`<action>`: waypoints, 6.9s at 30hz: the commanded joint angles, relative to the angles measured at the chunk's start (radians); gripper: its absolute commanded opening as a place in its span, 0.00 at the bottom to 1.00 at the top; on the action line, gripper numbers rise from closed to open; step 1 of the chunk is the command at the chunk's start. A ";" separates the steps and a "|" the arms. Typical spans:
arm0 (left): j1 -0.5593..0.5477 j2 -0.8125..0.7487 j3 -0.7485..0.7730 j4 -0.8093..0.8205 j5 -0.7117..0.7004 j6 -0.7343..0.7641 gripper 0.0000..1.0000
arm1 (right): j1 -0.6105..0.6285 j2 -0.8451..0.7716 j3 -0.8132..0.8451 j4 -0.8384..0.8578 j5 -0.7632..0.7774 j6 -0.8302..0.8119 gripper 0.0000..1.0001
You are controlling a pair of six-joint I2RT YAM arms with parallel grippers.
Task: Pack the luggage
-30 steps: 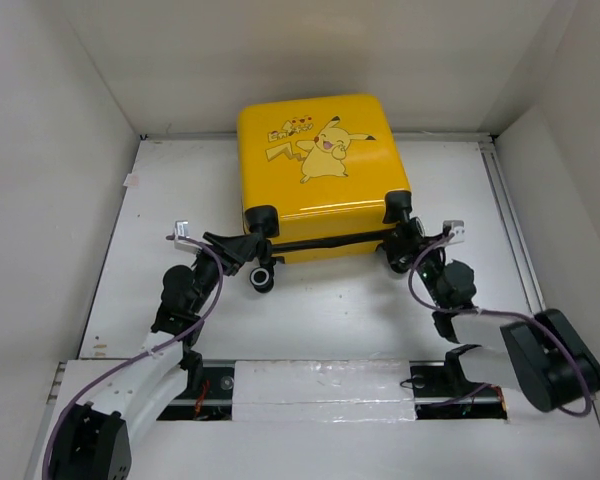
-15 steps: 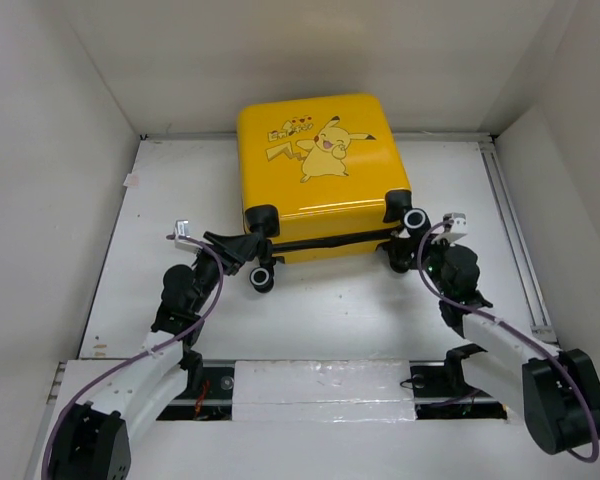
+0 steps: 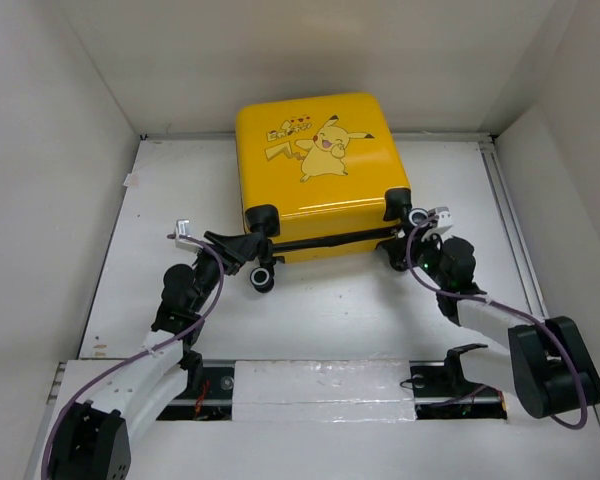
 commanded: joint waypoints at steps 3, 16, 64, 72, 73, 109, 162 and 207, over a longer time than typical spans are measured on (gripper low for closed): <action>0.002 -0.027 0.095 0.205 0.010 -0.041 0.00 | -0.028 0.027 0.041 0.154 -0.019 0.013 0.42; 0.002 -0.027 0.101 0.197 0.001 -0.023 0.00 | -0.009 -0.042 0.041 0.133 0.138 -0.007 0.30; 0.002 -0.077 0.110 0.172 -0.003 -0.018 0.00 | 0.561 -0.002 0.055 -0.036 0.723 0.114 0.19; 0.002 -0.039 0.119 0.215 0.017 -0.030 0.00 | 0.371 -0.090 0.045 -0.074 0.563 0.073 0.53; 0.002 -0.039 0.119 0.215 0.017 -0.030 0.00 | 0.358 -0.073 0.062 -0.074 0.540 0.062 0.55; 0.002 0.010 0.113 0.229 0.025 -0.009 0.00 | 0.298 0.236 0.194 0.283 0.324 -0.122 0.10; -0.008 0.074 0.184 0.264 -0.019 -0.029 0.00 | 0.643 -0.575 -0.027 -0.600 0.671 0.220 0.98; -0.008 0.110 0.325 0.352 0.025 -0.087 0.00 | 0.491 0.171 -0.062 0.622 0.761 -0.085 0.48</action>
